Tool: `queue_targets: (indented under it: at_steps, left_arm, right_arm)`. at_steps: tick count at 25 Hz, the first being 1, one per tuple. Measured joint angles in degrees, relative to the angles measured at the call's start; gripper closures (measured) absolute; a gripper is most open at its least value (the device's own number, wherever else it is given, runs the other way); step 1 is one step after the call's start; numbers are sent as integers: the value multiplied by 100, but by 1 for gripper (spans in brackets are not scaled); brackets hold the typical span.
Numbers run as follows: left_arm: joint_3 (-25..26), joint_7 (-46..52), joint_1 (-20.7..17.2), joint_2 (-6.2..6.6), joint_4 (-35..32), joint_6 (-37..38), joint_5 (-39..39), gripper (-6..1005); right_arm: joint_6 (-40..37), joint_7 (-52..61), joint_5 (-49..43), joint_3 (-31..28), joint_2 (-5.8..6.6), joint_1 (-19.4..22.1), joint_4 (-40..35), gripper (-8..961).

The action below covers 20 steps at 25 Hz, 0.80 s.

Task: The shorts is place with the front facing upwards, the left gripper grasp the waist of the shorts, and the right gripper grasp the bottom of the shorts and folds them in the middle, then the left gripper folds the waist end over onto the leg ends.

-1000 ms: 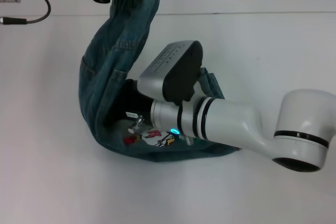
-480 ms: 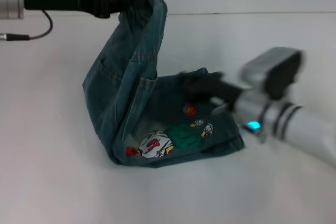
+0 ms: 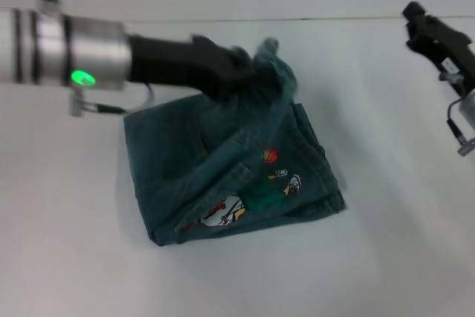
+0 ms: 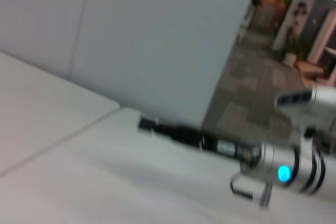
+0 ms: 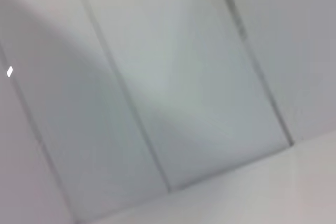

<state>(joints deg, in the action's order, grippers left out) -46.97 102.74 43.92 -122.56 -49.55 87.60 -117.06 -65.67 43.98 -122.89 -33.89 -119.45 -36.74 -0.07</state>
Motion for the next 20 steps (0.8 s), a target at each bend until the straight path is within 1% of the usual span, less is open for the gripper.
queue_targets:
  at_steps: [2,4,8,9,12,15,18,19,20]
  left_arm:
    - [-436,-88,-8,-104,118,-354,2,946]
    - [-1100,-81,-21,-167,266,-863,33,942]
    - [-2056,132,-19,-189,473,-1648,170,933]
    - [-2156,142,-24,-188,497,-1707,213,894]
    - [-2214,111,-60,-180,516,-1768,297,777]
    - [-2142,100,-151,-155,450,-1764,406,664]
    - [-1892,75,-339,-146,274,-1674,553,553]
    - [-1824,66,-398,-148,217,-1644,603,516]
    - [-1660,28,-550,-149,110,-1568,733,473]
  right_arm:
    - [-88,36,126,-6,1,19,-10,955]
    - [-123,81,150,-9,0,23,-13,955]
    - [-138,146,151,-13,-2,45,-16,955]
    - [-138,170,152,-13,-3,57,-18,955]
    - [-129,238,152,2,-5,101,-21,954]
    - [-129,268,151,17,-6,131,-23,954]
    - [-134,409,117,105,-1,140,-29,954]
    - [-153,507,104,209,19,141,-30,954]
    - [-188,636,98,366,44,140,-72,947]
